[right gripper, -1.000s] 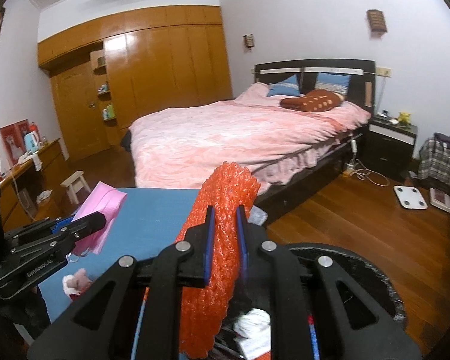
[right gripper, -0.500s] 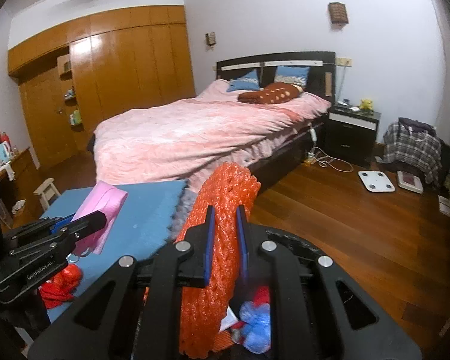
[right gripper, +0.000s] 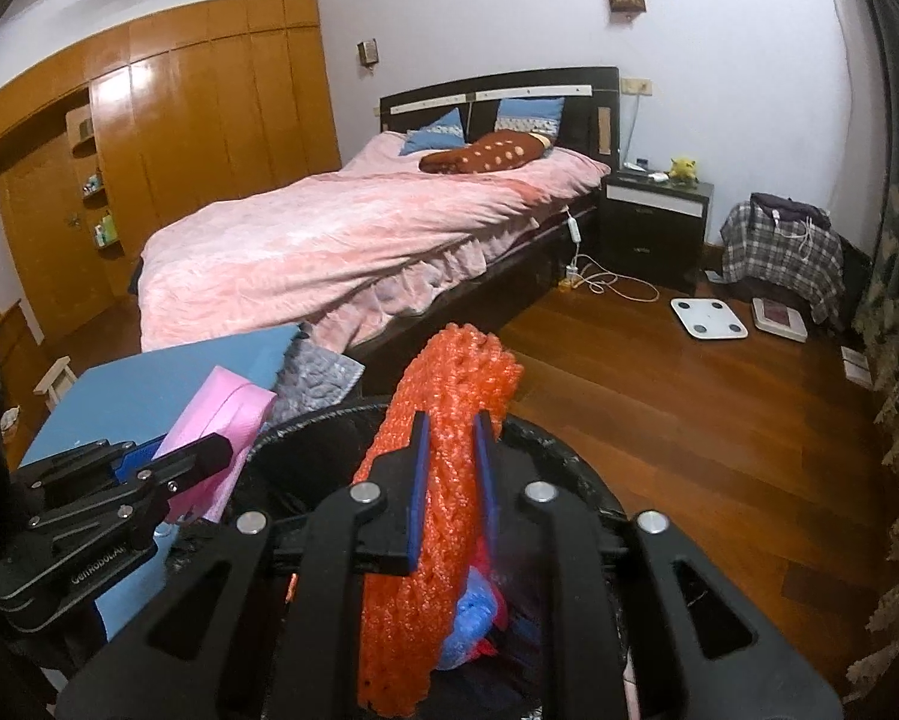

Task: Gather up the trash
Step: 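Carry the pink mask and orange mesh over the black bin and open both tools, then move both tools back from the bin to the remaining items on the table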

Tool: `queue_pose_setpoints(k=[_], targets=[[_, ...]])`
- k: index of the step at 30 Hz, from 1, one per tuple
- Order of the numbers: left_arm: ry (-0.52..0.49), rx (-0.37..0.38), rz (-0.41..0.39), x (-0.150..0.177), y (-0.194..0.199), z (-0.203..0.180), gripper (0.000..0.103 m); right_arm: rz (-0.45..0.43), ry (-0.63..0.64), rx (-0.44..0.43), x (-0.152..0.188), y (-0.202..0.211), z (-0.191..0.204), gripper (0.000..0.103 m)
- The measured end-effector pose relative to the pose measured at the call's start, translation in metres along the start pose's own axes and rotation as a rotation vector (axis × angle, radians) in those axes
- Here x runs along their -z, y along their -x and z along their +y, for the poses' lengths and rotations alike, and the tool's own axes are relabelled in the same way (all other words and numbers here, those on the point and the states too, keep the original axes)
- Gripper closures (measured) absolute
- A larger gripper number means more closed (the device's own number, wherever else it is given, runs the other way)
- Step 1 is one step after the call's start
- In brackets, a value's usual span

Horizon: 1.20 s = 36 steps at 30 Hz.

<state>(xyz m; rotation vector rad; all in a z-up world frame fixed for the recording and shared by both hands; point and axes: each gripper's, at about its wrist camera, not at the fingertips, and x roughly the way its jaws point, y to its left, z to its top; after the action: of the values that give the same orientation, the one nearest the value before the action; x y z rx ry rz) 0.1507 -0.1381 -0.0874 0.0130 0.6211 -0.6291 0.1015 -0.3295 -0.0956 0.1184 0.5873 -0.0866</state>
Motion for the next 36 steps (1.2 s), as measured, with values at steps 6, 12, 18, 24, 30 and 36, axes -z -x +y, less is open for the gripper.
queue_pose_setpoints(k=[6, 12, 18, 24, 30, 36], targets=[[0.022, -0.001, 0.004, 0.002, 0.000, 0.005, 0.049, 0.018, -0.014, 0.029, 0.006, -0.004, -0.008, 0.066], [0.028, -0.081, -0.045, 0.000, 0.020, 0.022, 0.021, -0.025, -0.018, 0.060, 0.004, 0.002, -0.007, 0.012], [0.043, -0.175, -0.103, -0.004, 0.056, 0.049, 0.008, -0.066, -0.034, 0.001, -0.007, 0.008, 0.008, 0.006], [0.080, -0.264, -0.136, 0.001, 0.093, 0.081, 0.007, -0.088, 0.016, -0.052, -0.017, 0.011, 0.054, 0.005], [0.102, -0.362, -0.152, 0.014, 0.128, 0.112, 0.007, -0.075, 0.070, -0.146, -0.018, 0.005, 0.103, 0.005], [0.133, -0.459, -0.149, 0.032, 0.158, 0.145, 0.007, -0.058, 0.108, -0.252, -0.016, -0.001, 0.153, 0.005]])
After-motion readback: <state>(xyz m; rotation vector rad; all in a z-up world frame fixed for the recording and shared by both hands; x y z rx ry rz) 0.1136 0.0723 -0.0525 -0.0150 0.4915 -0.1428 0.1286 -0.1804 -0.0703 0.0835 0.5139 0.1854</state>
